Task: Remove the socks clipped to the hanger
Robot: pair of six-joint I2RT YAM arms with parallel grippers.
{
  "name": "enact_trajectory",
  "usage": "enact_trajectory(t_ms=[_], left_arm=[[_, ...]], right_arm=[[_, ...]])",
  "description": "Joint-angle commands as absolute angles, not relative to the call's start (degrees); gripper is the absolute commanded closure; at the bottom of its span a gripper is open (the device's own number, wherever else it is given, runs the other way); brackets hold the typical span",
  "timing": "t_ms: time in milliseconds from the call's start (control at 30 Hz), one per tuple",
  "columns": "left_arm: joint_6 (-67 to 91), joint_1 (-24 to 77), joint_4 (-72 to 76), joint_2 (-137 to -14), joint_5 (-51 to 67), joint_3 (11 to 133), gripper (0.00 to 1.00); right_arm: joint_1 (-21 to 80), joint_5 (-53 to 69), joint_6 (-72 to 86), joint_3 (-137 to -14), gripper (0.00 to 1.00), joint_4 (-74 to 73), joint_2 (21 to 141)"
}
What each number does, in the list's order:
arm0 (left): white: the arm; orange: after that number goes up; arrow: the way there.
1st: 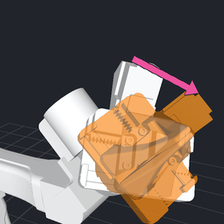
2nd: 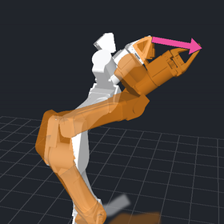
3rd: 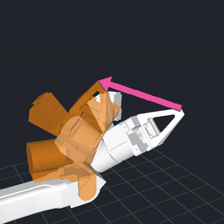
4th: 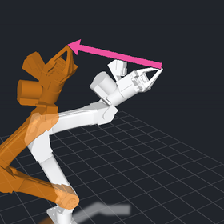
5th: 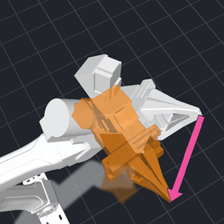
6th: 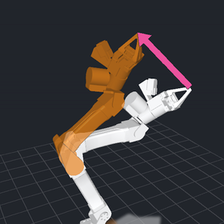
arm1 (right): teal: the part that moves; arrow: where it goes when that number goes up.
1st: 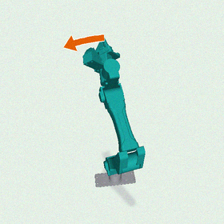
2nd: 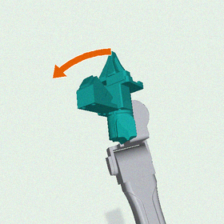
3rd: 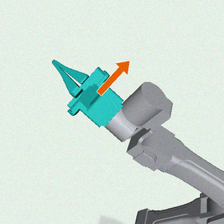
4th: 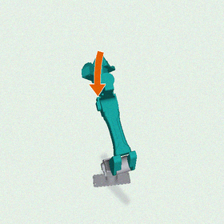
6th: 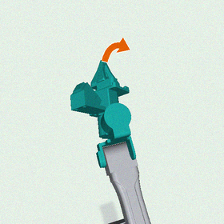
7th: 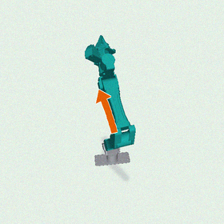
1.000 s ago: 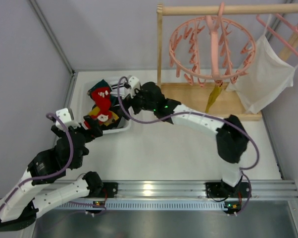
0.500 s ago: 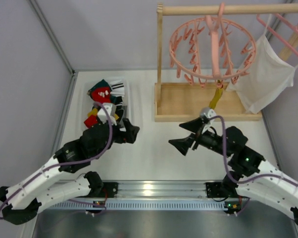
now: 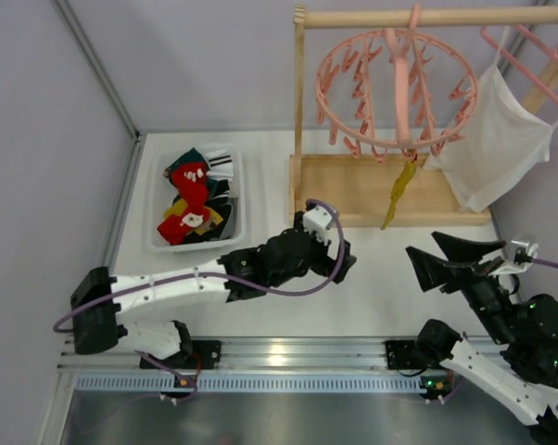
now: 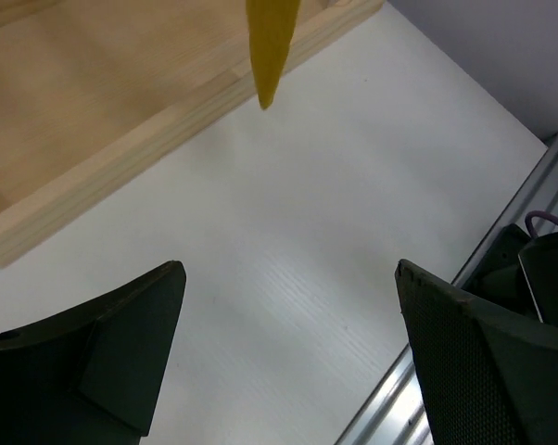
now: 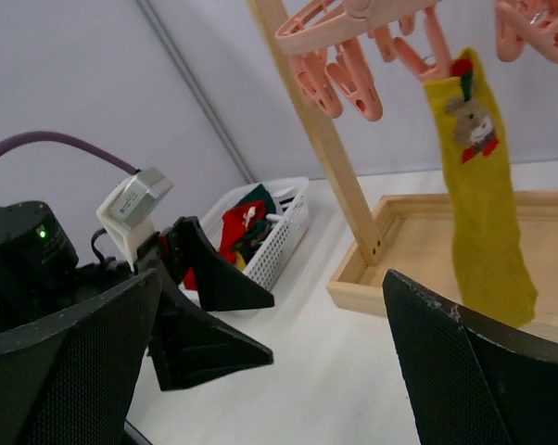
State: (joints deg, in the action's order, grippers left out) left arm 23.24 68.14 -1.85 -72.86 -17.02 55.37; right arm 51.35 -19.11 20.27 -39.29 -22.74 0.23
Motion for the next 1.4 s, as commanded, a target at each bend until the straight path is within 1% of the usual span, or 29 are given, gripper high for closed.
enact_trajectory(t_ms=[0,200,267,400,500,633,733,833,867,900,933,967,1000,1033,1067,1167,1233,1267,1367], left_arm=[[14.43,69.43,14.4,-80.91,-18.54,60.81,0.02],[8.18,69.43,22.83,-95.07,-23.55,70.56,0.02],[6.86,69.35,25.04,-97.9,-24.25,72.15,0.02],[5.28,69.0,27.6,-106.49,-26.8,79.34,0.02],[3.96,68.38,27.86,-111.86,-26.89,83.4,0.05],[3.78,66.98,28.04,-117.5,-28.12,90.24,0.19],[3.34,66.1,27.95,-120.58,-28.21,92.89,0.2],[2.99,66.09,27.95,-122.25,-28.04,95.01,0.39],[3.08,66.09,27.95,-122.52,-28.21,95.1,0.62],[3.25,66.09,28.04,-122.35,-28.47,94.75,0.7],[4.12,66.09,28.04,-122.08,-28.56,94.4,0.76],[4.48,66.09,28.04,-121.47,-28.56,93.44,0.9],[4.74,66.01,28.04,-121.38,-28.91,92.99,0.96],[5.44,66.09,28.12,-120.94,-29.0,92.47,0.99],[5.97,66.09,28.47,-119.89,-29.0,91.59,1.0],[7.99,66.09,31.11,-117.0,-28.83,86.67,1.0],[9.22,66.18,32.77,-115.67,-28.74,83.42,1.0],[9.49,66.18,33.22,-114.62,-29.0,82.54,1.0],[10.11,66.27,33.93,-112.95,-29.35,80.07,1.0]], right_arm=[[51.06,-27.42,22.76,-41.92,0.01,-29.07,-4.92],[50.98,-30.23,22.41,-46.23,0.01,-34.19,-1.23],[51.06,-31.02,22.76,-46.14,0.01,-33.93,-1.93],[50.98,-30.5,23.2,-44.3,0.01,-31.82,-3.17],[50.98,-31.99,23.03,-44.65,0.01,-32.69,-1.07],[50.98,-34.45,22.33,-45.26,0.0,-32.35,-0.44],[50.98,-34.19,21.8,-43.69,0.0,-29.45,-0.96],[50.98,-34.1,21.01,-42.72,0.01,-27.86,-0.53],[50.98,-36.19,20.74,-43.24,0.01,-27.95,1.73],[50.98,-37.34,20.48,-43.68,0.01,-28.47,3.15],[51.06,-38.75,19.61,-44.2,0.01,-28.65,4.64],[50.98,-39.28,19.51,-44.99,0.0,-29.0,6.22],[50.98,-39.72,19.42,-46.65,0.0,-29.26,9.37],[51.06,-39.73,18.99,-47.28,0.01,-28.48,10.62],[50.98,-39.73,17.77,-47.89,0.0,-27.69,11.5],[50.98,-39.55,13.89,-51.48,0.01,-24.53,15.97],[50.98,-41.12,11.7,-54.3,0.01,-25.66,18.97],[50.98,-41.65,11.34,-57.45,0.01,-26.53,22.29],[50.98,-41.75,9.41,-61.59,0.08,-27.33,27.31]])
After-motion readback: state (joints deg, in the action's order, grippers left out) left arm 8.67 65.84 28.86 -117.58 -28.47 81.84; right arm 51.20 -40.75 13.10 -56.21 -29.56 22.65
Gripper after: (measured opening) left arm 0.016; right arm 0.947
